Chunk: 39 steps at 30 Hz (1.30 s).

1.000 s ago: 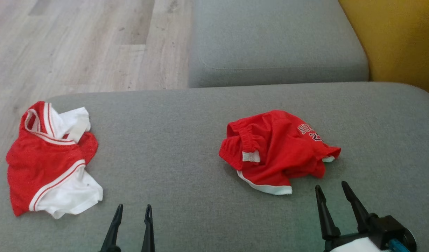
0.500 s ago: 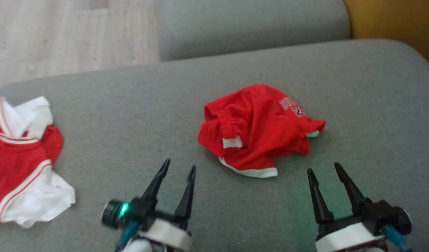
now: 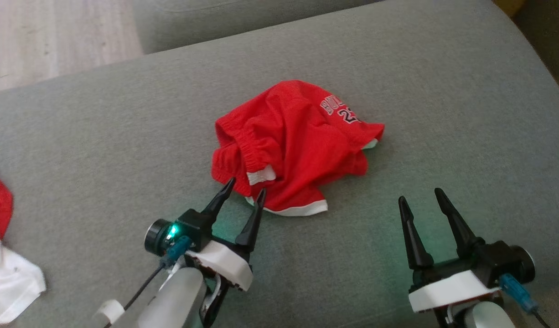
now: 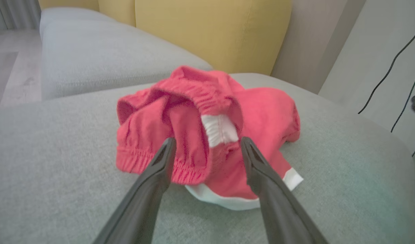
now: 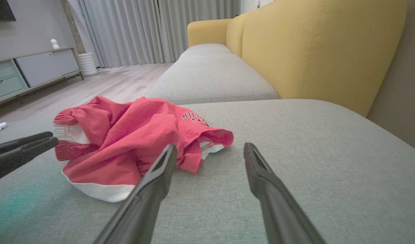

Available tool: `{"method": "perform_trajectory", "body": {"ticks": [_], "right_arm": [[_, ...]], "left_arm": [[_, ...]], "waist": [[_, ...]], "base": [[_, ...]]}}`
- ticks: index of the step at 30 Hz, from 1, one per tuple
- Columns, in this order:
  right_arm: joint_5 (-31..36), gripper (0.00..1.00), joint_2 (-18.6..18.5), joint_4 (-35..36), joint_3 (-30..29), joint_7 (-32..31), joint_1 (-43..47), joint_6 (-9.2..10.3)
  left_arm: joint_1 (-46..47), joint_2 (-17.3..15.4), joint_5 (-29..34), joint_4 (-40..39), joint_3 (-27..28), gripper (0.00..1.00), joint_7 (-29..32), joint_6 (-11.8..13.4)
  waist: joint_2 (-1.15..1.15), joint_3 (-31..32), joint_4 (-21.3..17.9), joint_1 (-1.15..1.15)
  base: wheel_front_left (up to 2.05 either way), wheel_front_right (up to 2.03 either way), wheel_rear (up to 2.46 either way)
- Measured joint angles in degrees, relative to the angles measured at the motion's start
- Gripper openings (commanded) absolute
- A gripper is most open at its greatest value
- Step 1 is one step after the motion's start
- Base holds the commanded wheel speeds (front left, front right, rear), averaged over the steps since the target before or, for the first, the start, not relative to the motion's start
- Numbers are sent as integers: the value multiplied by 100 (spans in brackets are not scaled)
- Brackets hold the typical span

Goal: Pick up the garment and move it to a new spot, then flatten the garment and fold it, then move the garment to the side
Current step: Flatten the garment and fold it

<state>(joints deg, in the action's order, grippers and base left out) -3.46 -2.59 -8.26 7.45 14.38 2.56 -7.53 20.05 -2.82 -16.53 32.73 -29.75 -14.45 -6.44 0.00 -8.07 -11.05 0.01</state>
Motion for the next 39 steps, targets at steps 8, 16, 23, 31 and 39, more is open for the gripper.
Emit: {"method": "perform_trajectory", "body": {"ticks": [8,16,23,31,39], "right_arm": [[-56,100,0,0,7,0,-86,0],[-107,100,0,-23,19,0,-79,0],[-160,100,0,-88,205,0,-48,0],[-385,100,-2,-94,291,0,176,0],[-455,100,-2,-82,267,0,243,0]], "left_arm": [[304,4,-316,527,14,18,0,47],[323,4,-341,474,-7,0,0,-12],[476,-5,-661,222,-1025,0,37,-70],[2475,-49,-1466,-140,-1990,0,291,-113],[3515,-316,-2049,-42,-2097,0,264,-114]], "waist": [[0,-80,-333,-1],[0,48,-442,-1],[0,379,-641,-2],[0,731,-947,-2],[0,960,-884,-2]], "base": [[0,0,0],[0,0,0],[0,0,0],[0,0,0],[0,0,0]]}}
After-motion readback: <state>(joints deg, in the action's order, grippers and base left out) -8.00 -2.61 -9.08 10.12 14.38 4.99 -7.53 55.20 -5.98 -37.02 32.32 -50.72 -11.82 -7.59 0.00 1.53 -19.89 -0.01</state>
